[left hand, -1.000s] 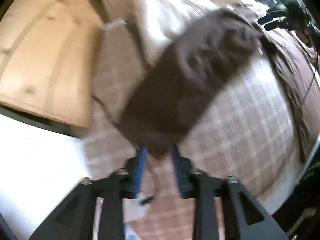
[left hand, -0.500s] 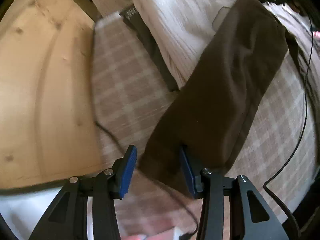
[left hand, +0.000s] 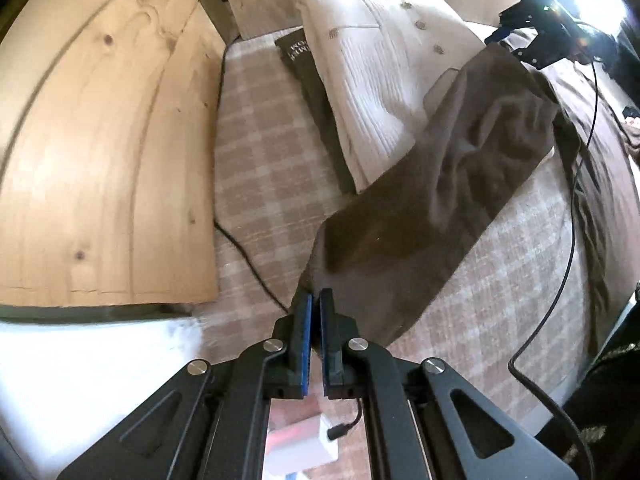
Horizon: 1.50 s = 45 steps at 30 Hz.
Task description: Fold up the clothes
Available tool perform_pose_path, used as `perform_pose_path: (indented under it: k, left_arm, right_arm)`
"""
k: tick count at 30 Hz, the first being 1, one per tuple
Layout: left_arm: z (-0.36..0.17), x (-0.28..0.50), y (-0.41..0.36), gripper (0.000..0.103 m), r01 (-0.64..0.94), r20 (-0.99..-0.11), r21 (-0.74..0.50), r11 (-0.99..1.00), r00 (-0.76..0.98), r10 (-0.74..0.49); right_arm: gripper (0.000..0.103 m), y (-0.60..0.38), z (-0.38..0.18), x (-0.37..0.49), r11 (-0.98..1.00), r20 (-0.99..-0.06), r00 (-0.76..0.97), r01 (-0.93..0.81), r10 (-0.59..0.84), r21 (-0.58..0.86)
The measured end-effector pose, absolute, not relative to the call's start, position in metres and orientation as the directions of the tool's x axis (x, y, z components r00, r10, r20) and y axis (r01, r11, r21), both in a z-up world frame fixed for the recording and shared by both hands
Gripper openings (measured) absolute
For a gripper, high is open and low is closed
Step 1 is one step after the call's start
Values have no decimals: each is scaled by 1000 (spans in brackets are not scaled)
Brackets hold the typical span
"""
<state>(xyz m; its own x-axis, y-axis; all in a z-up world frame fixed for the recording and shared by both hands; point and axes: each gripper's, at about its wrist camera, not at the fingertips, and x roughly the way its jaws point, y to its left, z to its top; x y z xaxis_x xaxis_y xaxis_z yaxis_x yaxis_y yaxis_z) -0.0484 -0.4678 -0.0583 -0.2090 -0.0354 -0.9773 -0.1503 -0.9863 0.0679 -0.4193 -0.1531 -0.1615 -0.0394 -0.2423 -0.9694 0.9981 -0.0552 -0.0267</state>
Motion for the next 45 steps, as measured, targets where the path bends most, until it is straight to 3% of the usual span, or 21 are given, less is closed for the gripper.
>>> perform_pose_path:
  k: [1, 2, 3, 7, 13, 19, 27, 37, 45]
  left_arm:
    - [-55, -47, -467, 3, -149, -976, 72, -986, -212, -39]
    - [-52, -45, -466, 3, -148, -976, 75, -986, -215, -42]
    - [-49, -43, -465, 3, -147, -975, 79, -986, -218, -46]
    - [-33, -43, -460, 3, -140, -968, 88, -986, -246, -52]
    - [27, -49, -466, 3, -141, -916, 181, -973, -383, -115]
    - [53, -52, -473, 3, -133, -897, 222, -966, -417, -149]
    - [82, -39, -452, 3, -171, -878, 242, -955, -457, -141]
    - [124, 55, -321, 3, -292, -840, 293, -910, -533, -100]
    - [88, 121, -209, 3, -345, -870, 258, -902, -490, -62]
  right_arm:
    - [29, -154, -162, -420, -56, -969, -21, 998, -245, -7]
    - [7, -153, -161, -420, -69, -969, 5, 997, -246, 23]
    - [5, -151, -159, -418, -70, -969, -8, 997, -245, 9]
    - [4, -142, -143, -410, -102, -958, -112, 991, -265, -88]
    - [4, -119, -98, -430, -370, -828, -312, 919, -466, -138]
    - [4, -134, -145, -419, -410, -849, -336, 898, -407, -159]
    - [4, -113, -120, -428, -455, -824, -360, 879, -437, -142]
    - [4, -79, -94, -425, -489, -809, -375, 863, -452, -126]
    - [4, -28, -97, -398, -485, -819, -360, 867, -446, -117]
